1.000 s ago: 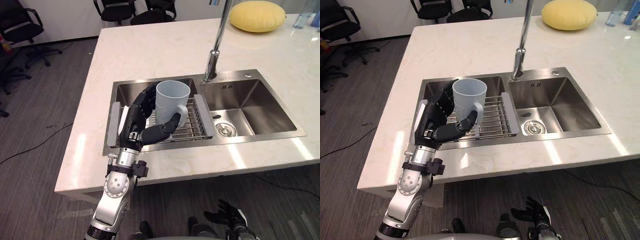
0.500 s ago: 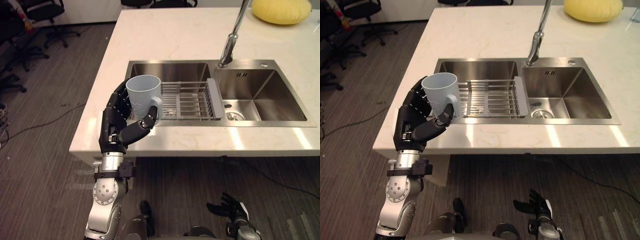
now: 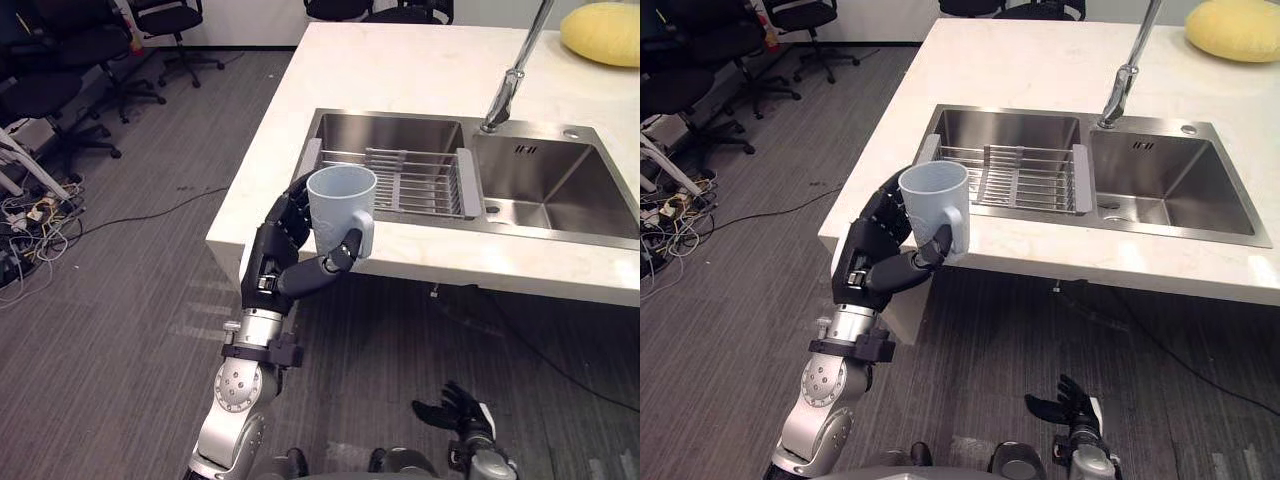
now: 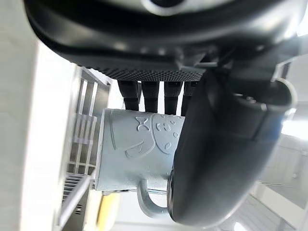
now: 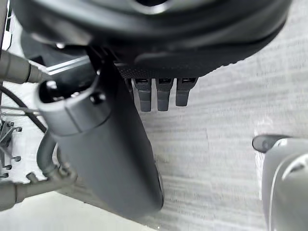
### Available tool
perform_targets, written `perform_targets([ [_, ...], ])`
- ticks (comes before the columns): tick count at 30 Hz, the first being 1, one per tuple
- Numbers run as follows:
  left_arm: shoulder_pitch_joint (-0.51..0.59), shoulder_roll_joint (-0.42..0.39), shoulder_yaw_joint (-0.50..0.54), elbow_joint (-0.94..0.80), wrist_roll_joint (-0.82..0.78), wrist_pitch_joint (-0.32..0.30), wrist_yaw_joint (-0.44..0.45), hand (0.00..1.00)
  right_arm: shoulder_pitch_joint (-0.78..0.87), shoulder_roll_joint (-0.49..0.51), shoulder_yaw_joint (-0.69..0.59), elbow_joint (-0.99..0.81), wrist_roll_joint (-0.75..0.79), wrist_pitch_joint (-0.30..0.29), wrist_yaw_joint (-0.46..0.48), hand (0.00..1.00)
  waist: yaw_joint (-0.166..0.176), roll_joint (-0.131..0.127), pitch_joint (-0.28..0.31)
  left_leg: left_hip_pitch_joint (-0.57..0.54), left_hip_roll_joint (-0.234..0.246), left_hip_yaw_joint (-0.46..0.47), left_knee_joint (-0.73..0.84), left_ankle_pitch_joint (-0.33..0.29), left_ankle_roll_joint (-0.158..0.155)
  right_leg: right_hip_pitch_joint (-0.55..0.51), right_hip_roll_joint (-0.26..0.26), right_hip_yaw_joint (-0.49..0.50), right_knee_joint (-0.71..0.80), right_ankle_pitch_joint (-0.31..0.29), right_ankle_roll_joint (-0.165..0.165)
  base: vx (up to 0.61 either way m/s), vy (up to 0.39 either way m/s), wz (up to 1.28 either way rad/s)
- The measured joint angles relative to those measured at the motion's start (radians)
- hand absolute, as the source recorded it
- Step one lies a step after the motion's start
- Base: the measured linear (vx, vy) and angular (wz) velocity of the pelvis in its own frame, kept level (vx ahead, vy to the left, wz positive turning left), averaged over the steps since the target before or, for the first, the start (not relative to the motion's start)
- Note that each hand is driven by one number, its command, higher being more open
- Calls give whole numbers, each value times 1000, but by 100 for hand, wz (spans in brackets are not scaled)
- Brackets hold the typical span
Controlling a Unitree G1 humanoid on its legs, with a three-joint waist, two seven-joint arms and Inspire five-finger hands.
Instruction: Walk over to the sink, pick up the cup, carry it to the dishwasher, place the cup inside the dishwasher, then close the dishwasher door
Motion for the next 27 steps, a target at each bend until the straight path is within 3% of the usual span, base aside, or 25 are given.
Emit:
perform_targets([
  [9, 38, -3, 15, 0, 20, 0, 15, 30, 24, 6, 2, 2, -4, 0, -5, 90, 7, -12, -42, -17, -49, -84, -51, 49, 45, 56, -20, -89, -98, 57, 26, -43, 54, 31],
  [10, 42, -5, 15, 0, 20, 0, 15, 30, 31, 10, 2, 3, -4, 0, -10, 90, 9, -18, -43, -19, -60, -120, -67, 67, 44, 74, -26, -133, -106, 57, 26, 0, -27, 99],
  [13, 41, -16, 24, 0, 20, 1, 18, 30, 31, 18, -2, 19, -5, 0, -24, 90, 28, -34, -48, -54, -78, -168, -110, 116, 0, 85, -54, -244, -113, 59, 28, -48, -2, 112],
  [14, 45, -28, 48, 0, 20, 3, 18, 30, 29, 21, -8, 19, -5, 0, -35, 90, 29, -38, -46, -66, -46, -41, -120, 73, 36, 99, -66, -307, -117, 61, 29, -105, 32, 165],
  [15, 50, -36, 73, 1, 20, 4, 28, 30, 30, 16, -8, 17, -7, -1, -43, 90, 24, -48, -42, -86, 13, 157, -64, 43, 38, 117, -80, -373, -120, 61, 30, -92, 55, 160],
  [16, 51, -44, 82, 2, 20, 4, 36, 30, 31, 11, -7, 17, -12, -1, -46, 90, 22, -44, -43, -99, 54, 256, -20, 28, 52, 129, -85, -411, -118, 60, 32, -28, 72, 169],
  [17, 55, -58, 97, 3, 20, 4, 40, 30, 39, -3, -7, 17, -13, 0, -50, 90, 22, -25, -54, -113, 133, 421, 55, 41, 89, 149, -89, -485, -102, 52, 45, 2, 110, 169],
  [18, 60, -62, 109, 2, 20, 4, 41, 30, 37, -19, -7, 16, -15, 3, -57, 90, 24, -18, -59, -132, 130, 474, 85, 25, 118, 165, -110, -546, -70, 41, 60, -9, 127, 164],
  [19, 65, -61, 115, 2, 20, 3, 41, 30, 35, -21, -7, 14, -18, 3, -58, 90, 25, -20, -62, -135, 121, 487, 78, 4, 139, 173, -124, -574, -64, 37, 65, -3, 161, 149],
  [22, 76, -46, 139, 24, 17, 2, 42, 30, -1, -28, -7, -2, -43, 5, -63, 90, 14, -20, -65, -140, 116, 581, 115, -51, 122, 217, -153, -693, -91, 14, 88, 55, 192, 146],
  [23, 94, -49, 142, 49, 15, 3, 42, 30, -25, -29, -5, 0, -53, 12, -62, 90, 25, -26, -63, -141, 84, 544, 146, -79, 116, 226, -213, -694, 4, -27, 107, 83, 210, 133],
  [24, 100, -49, 143, 54, 14, 3, 42, 30, -30, -28, -4, 0, -55, 12, -60, 90, 27, -29, -63, -139, 74, 536, 151, -86, 118, 230, -228, -692, 26, -35, 107, 117, 307, 109],
  [25, 119, -48, 142, 72, 10, 11, 42, 30, -50, -30, -3, -1, -66, 12, -56, 90, 25, -36, -62, -126, 26, 497, 158, -109, 132, 241, -288, -673, 116, -53, 93, 88, 232, 105],
  [26, 133, -51, 134, 77, 3, 22, 42, 30, -72, -34, -3, 1, -81, 17, -54, 90, 21, -40, -57, -117, -15, 453, 167, -131, 152, 229, -354, -611, 244, -54, 49, 146, 348, 121],
  [27, 137, -49, 130, 78, -1, 24, 41, 30, -81, -32, -1, 3, -81, 19, -54, 90, 17, -39, -55, -111, -30, 425, 170, -141, 166, 209, -378, -547, 319, -55, 9, 141, 242, 144],
])
